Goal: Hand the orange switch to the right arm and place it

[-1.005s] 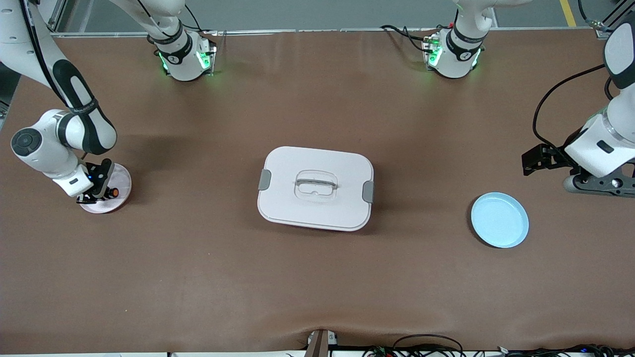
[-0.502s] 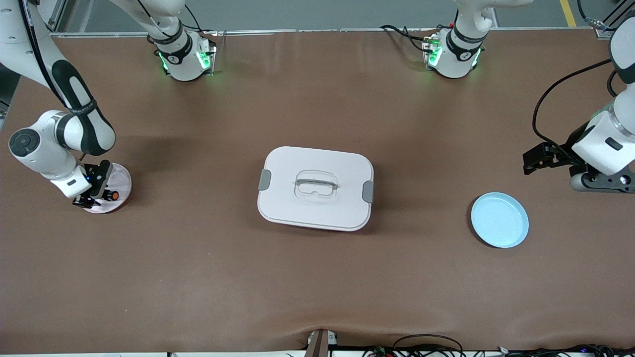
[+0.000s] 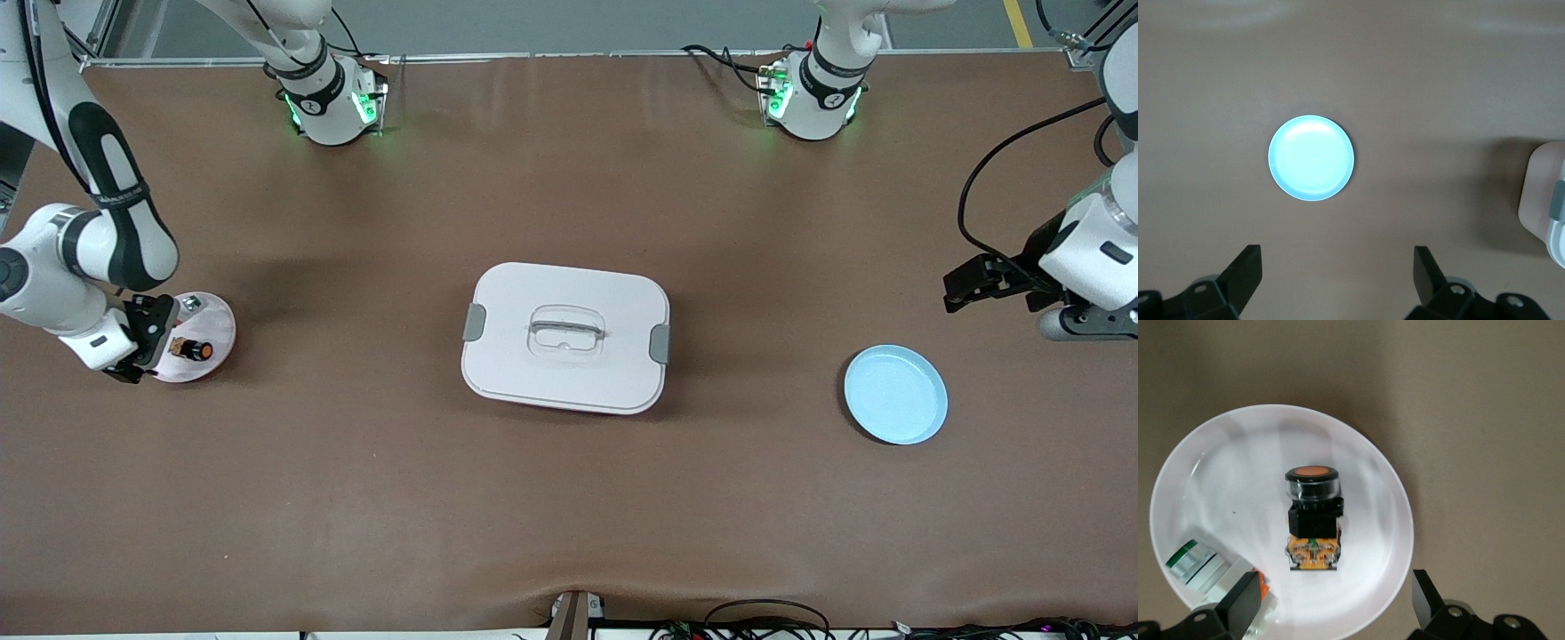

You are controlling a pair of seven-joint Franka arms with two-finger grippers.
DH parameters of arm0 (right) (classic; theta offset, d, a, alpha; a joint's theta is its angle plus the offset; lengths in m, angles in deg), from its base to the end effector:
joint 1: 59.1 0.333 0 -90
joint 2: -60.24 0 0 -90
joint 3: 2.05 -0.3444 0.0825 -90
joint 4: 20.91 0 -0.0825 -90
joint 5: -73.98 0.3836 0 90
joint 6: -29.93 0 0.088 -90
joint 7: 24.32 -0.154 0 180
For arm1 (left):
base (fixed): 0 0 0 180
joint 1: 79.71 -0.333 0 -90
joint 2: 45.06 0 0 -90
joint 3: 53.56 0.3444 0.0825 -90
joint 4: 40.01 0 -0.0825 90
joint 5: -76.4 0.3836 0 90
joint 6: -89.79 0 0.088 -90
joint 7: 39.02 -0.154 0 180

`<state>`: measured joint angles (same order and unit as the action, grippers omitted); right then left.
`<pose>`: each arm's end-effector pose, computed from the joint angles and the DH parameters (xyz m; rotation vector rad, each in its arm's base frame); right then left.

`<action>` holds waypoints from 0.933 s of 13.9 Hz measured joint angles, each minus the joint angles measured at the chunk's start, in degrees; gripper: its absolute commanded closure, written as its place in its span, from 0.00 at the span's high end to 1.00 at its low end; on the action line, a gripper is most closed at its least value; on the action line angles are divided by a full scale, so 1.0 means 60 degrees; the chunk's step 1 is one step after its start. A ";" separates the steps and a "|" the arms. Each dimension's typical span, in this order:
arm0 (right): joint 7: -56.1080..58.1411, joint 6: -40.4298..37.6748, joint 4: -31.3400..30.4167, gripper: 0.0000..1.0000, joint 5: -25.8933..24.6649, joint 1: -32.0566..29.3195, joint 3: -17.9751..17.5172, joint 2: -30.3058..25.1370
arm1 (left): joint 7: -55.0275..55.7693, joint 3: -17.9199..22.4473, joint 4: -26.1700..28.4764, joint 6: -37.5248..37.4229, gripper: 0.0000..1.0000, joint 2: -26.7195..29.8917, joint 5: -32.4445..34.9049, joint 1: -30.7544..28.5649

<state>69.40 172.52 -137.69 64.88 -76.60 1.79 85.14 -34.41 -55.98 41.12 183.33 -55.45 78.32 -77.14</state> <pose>0.5699 -0.2263 0.2091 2.3433 1.9642 -0.1496 0.6205 -0.0469 0.5785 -3.1182 0.0114 -0.0584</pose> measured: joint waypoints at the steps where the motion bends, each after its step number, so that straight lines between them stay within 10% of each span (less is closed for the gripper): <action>1: -0.0307 -0.0260 0.0100 1.00 0.0001 0.0002 -0.0028 -0.0142 | 0.0000 -0.0271 0.0002 0.0000 1.00 0.0033 -0.0001 -0.0274; 13: -0.5423 -0.3289 0.0208 1.00 0.0569 0.1183 -0.0255 -0.2060 | 0.0015 -0.0651 0.0887 0.0418 1.00 0.0925 -0.0326 -0.0574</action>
<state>36.86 152.79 -136.44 68.29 -69.50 0.26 72.78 -34.32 -59.89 46.44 185.84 -49.90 76.36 -80.59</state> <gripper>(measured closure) 0.000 0.000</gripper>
